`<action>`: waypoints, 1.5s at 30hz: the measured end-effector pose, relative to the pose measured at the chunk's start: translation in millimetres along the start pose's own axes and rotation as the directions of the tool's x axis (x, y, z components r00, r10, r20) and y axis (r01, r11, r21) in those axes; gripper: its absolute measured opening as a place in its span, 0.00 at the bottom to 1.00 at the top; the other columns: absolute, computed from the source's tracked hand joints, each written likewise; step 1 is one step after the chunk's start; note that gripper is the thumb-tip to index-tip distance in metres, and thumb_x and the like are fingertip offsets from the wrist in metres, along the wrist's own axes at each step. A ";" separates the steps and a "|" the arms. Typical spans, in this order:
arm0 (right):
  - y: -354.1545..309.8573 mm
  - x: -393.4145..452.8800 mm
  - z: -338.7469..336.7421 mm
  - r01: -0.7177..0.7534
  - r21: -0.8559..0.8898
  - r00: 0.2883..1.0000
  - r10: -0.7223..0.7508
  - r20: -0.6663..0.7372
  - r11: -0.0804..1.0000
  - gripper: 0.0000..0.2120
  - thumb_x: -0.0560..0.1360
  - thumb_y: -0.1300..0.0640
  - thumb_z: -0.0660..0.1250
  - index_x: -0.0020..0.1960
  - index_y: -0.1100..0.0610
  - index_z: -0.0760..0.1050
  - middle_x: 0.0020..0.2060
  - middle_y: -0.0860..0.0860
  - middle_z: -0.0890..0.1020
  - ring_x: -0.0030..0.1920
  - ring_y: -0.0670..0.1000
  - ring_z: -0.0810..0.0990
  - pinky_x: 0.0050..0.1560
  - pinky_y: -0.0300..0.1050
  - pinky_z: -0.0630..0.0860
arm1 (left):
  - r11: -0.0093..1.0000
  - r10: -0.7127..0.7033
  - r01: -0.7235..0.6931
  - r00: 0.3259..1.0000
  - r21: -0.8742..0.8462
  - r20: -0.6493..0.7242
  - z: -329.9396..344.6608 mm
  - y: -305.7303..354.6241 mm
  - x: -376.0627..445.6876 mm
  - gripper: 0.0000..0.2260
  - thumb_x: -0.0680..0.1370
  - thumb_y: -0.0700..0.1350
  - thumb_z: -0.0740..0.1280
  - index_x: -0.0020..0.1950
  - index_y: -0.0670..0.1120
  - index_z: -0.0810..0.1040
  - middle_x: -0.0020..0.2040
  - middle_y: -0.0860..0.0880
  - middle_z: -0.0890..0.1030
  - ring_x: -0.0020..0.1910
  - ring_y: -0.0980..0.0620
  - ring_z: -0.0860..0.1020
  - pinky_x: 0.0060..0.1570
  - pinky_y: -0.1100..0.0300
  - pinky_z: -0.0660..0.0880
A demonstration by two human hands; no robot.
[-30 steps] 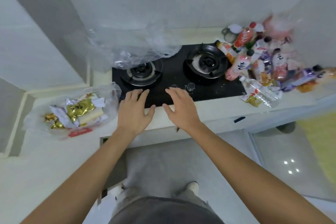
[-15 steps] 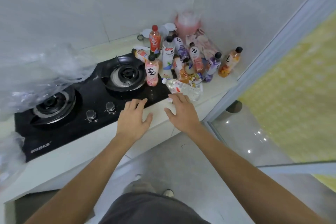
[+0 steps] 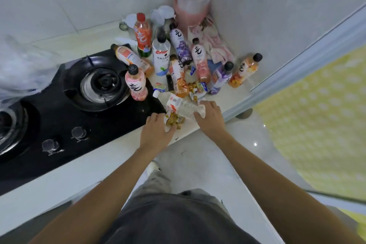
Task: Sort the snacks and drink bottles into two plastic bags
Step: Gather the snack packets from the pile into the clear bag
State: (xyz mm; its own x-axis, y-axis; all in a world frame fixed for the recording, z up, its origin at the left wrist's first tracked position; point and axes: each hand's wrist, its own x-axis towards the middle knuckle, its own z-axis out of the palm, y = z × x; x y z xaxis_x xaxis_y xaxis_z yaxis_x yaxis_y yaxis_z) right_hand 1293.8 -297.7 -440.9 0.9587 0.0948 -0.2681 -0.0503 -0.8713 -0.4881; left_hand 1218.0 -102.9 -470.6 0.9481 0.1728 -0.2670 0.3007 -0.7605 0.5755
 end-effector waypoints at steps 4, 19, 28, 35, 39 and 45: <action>17.5 33.2 -2.0 -0.135 0.117 0.991 0.132 0.030 0.984 0.22 0.81 0.52 0.68 0.72 0.56 0.71 0.65 0.57 0.74 0.65 0.60 0.74 0.65 0.52 0.70 | 0.996 -0.088 0.088 0.994 0.015 0.065 23.3 10.6 22.9 0.27 0.77 0.63 0.67 0.67 0.45 0.72 0.61 0.47 0.71 0.63 0.45 0.70 0.56 0.48 0.75; 71.6 108.3 20.2 -0.197 0.342 0.972 0.137 0.192 0.919 0.17 0.77 0.46 0.70 0.65 0.45 0.77 0.56 0.53 0.79 0.52 0.51 0.73 0.52 0.44 0.68 | 0.918 -0.348 0.374 0.919 0.132 -0.186 82.5 48.0 40.4 0.29 0.73 0.67 0.69 0.68 0.53 0.70 0.60 0.47 0.67 0.59 0.43 0.68 0.56 0.48 0.72; 94.6 115.9 4.4 0.216 0.225 0.953 -0.255 0.166 0.950 0.14 0.74 0.56 0.72 0.60 0.52 0.78 0.55 0.49 0.80 0.53 0.48 0.76 0.53 0.43 0.72 | 0.896 -0.377 0.418 0.895 0.150 -0.239 92.3 44.7 17.0 0.32 0.70 0.62 0.75 0.69 0.51 0.71 0.67 0.46 0.68 0.66 0.44 0.67 0.61 0.46 0.74; 109.2 120.6 1.4 0.478 0.201 0.836 -0.513 0.195 0.855 0.11 0.74 0.62 0.72 0.49 0.54 0.70 0.47 0.49 0.76 0.48 0.51 0.75 0.45 0.45 0.71 | 0.888 -0.366 0.410 0.904 0.207 -0.220 89.3 40.7 24.8 0.34 0.68 0.66 0.75 0.67 0.51 0.72 0.63 0.46 0.68 0.61 0.45 0.67 0.61 0.49 0.74; 111.4 124.4 -1.7 0.527 0.174 0.811 -0.554 0.187 0.832 0.13 0.73 0.64 0.72 0.45 0.56 0.67 0.44 0.50 0.74 0.45 0.51 0.72 0.42 0.44 0.68 | 0.878 -0.382 0.425 0.899 0.221 -0.212 89.8 41.8 25.8 0.34 0.67 0.67 0.76 0.65 0.51 0.71 0.62 0.46 0.67 0.59 0.46 0.66 0.60 0.52 0.73; 114.4 126.5 -2.4 0.552 0.134 0.800 -0.568 0.192 0.823 0.11 0.73 0.62 0.75 0.45 0.56 0.72 0.53 0.51 0.73 0.53 0.51 0.75 0.46 0.43 0.71 | 0.905 -0.365 0.403 0.899 0.133 -0.243 89.5 39.9 21.6 0.33 0.66 0.66 0.78 0.62 0.49 0.71 0.59 0.47 0.67 0.57 0.48 0.68 0.54 0.53 0.77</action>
State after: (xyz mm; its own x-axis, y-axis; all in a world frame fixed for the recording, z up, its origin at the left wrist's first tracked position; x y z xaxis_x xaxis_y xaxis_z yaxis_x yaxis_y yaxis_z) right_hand 1410.0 -386.5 -528.7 0.7420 0.6633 -0.0971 0.4501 -0.6003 -0.6611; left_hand 1241.2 -185.5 -522.5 0.7677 0.5847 -0.2621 0.6408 -0.7022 0.3105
